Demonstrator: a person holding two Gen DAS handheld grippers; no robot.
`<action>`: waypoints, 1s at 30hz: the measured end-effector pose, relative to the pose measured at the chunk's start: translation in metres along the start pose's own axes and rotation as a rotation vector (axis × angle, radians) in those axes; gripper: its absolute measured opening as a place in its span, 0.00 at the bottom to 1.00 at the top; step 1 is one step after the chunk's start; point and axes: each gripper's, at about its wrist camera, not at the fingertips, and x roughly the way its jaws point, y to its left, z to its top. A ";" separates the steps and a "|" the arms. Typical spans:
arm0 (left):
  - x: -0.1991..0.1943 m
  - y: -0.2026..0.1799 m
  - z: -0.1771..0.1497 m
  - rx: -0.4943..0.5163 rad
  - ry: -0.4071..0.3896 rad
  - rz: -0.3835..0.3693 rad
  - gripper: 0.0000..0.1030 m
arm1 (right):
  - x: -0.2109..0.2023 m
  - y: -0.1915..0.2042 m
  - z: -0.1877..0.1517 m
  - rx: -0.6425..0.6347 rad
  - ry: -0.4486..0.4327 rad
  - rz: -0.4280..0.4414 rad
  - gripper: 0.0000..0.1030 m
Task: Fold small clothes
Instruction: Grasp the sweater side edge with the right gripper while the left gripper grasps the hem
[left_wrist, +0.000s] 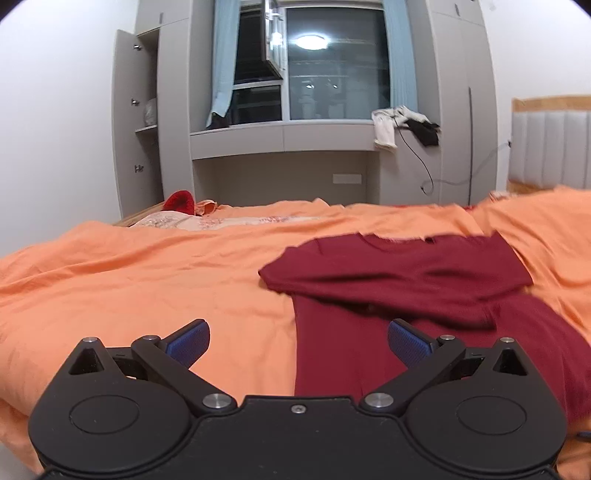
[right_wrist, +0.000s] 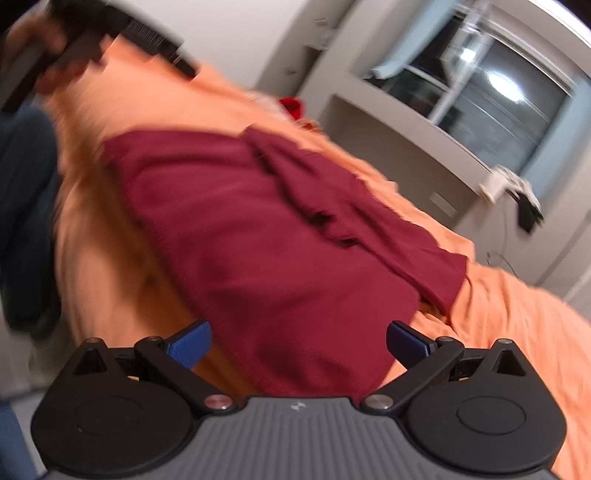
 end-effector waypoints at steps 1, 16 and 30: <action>-0.004 -0.002 -0.004 0.011 0.009 -0.008 1.00 | 0.004 0.006 -0.002 -0.037 0.017 0.004 1.00; -0.010 -0.003 -0.034 0.056 0.100 -0.077 1.00 | 0.044 0.073 -0.020 -0.462 -0.005 -0.222 0.77; -0.010 -0.058 -0.065 0.379 0.076 -0.210 1.00 | 0.014 0.031 0.012 -0.186 -0.159 -0.163 0.06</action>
